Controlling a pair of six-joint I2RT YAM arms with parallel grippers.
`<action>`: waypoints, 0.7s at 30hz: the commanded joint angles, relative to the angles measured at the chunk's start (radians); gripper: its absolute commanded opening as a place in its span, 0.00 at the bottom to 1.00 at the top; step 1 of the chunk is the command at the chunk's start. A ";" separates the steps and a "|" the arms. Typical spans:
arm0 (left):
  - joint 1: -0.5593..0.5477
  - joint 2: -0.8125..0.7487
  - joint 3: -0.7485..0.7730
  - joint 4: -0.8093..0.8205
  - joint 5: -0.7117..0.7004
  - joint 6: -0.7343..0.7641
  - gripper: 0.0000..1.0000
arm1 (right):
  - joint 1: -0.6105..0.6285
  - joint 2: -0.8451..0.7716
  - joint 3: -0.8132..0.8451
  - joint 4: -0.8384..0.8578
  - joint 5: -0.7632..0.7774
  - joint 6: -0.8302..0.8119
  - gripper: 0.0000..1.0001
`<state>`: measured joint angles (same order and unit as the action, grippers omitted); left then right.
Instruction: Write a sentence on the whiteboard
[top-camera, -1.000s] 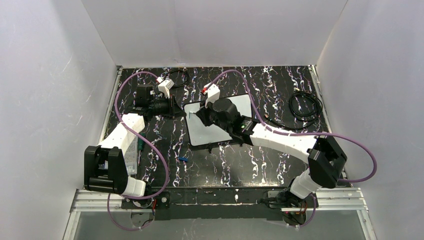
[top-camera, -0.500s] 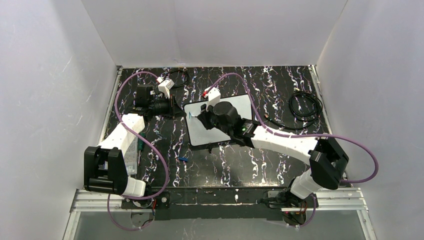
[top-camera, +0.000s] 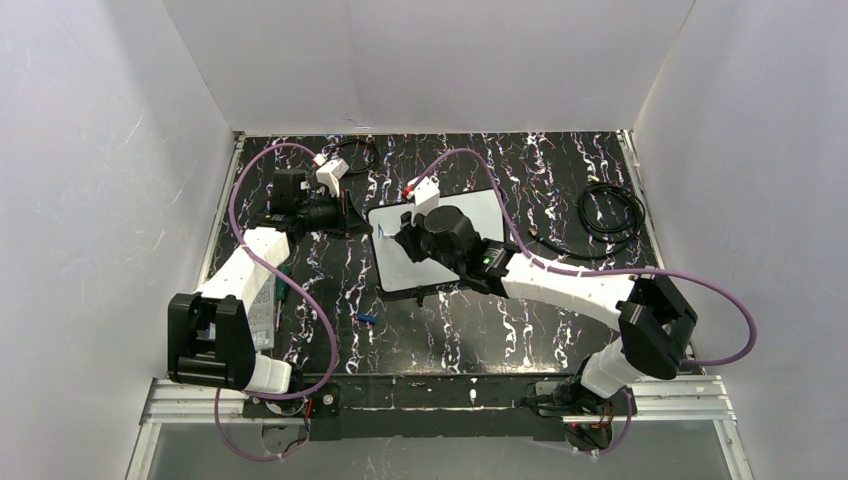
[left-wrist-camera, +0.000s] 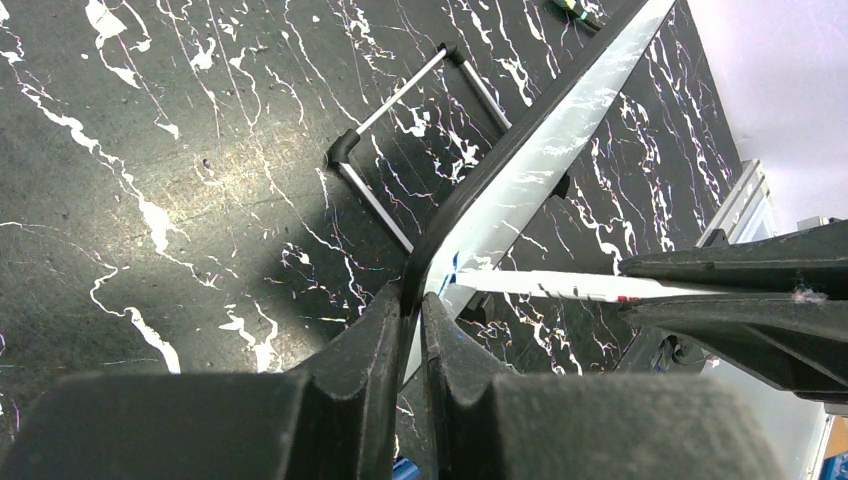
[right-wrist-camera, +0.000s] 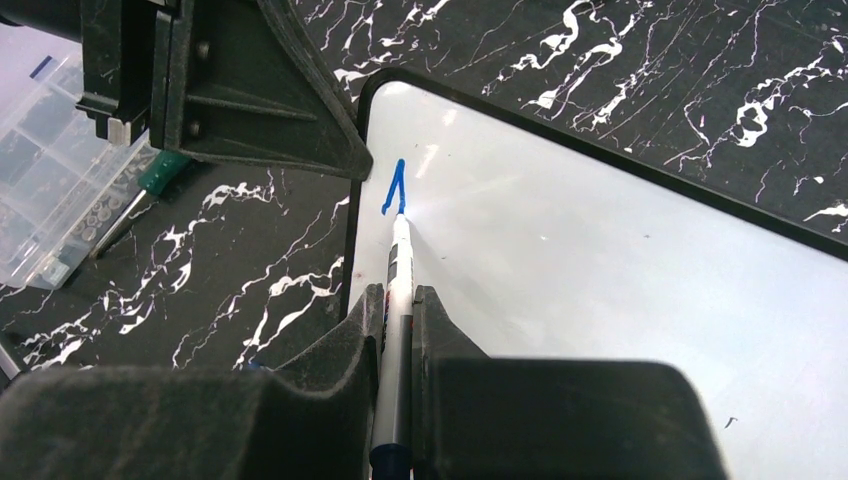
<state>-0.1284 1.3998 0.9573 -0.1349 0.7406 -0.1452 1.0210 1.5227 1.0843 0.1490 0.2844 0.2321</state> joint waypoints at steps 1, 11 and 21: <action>-0.014 -0.046 -0.002 -0.009 0.025 0.005 0.00 | 0.002 -0.021 -0.006 -0.009 0.051 -0.008 0.01; -0.014 -0.047 -0.002 -0.009 0.026 0.007 0.00 | 0.002 -0.024 0.002 0.049 0.099 -0.001 0.01; -0.014 -0.046 -0.002 -0.009 0.026 0.007 0.00 | 0.002 -0.038 0.002 0.107 0.153 -0.003 0.01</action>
<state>-0.1284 1.3991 0.9569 -0.1349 0.7368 -0.1410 1.0298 1.5200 1.0828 0.1871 0.3450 0.2371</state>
